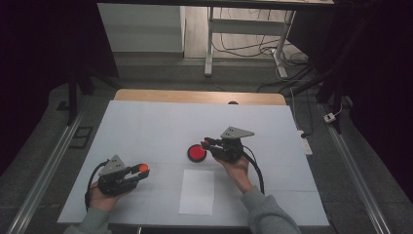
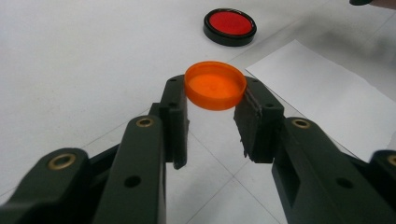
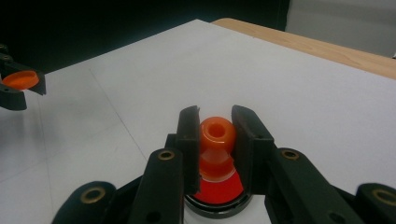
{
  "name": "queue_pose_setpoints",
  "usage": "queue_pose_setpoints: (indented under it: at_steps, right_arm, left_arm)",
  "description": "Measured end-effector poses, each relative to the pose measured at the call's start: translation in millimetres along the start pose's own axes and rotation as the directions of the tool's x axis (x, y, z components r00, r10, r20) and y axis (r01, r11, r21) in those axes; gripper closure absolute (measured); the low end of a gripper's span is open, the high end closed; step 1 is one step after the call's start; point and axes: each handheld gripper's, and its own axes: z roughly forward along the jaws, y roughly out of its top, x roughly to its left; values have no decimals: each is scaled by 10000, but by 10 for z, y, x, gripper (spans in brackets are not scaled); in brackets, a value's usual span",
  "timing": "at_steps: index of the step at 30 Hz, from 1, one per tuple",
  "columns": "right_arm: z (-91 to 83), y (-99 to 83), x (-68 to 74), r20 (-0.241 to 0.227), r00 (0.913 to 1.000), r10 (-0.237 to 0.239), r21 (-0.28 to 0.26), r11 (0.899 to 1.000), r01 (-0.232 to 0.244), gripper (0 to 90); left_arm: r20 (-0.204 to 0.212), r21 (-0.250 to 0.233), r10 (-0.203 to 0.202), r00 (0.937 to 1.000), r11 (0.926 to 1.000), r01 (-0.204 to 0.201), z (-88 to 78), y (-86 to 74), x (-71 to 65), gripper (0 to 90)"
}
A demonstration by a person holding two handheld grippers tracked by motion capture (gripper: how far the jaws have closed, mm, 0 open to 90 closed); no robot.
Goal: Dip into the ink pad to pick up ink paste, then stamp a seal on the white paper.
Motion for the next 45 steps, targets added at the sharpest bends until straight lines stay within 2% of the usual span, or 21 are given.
queue_pose_setpoints:
  at_steps: [26, 45]
  right_arm:
    - [-220, -4, 92, -95, 9995, -297, -122, 9995, 296, 731]
    - [-316, -46, 203, -513, 9980, -372, -96, 9993, 367, 731]
  left_arm:
    - [-6, -29, 40, 10000, 10000, -40, 0, 1, -1, 654]
    - [-4, -28, 51, 10000, 10000, -51, -1, 0, 0, 654]
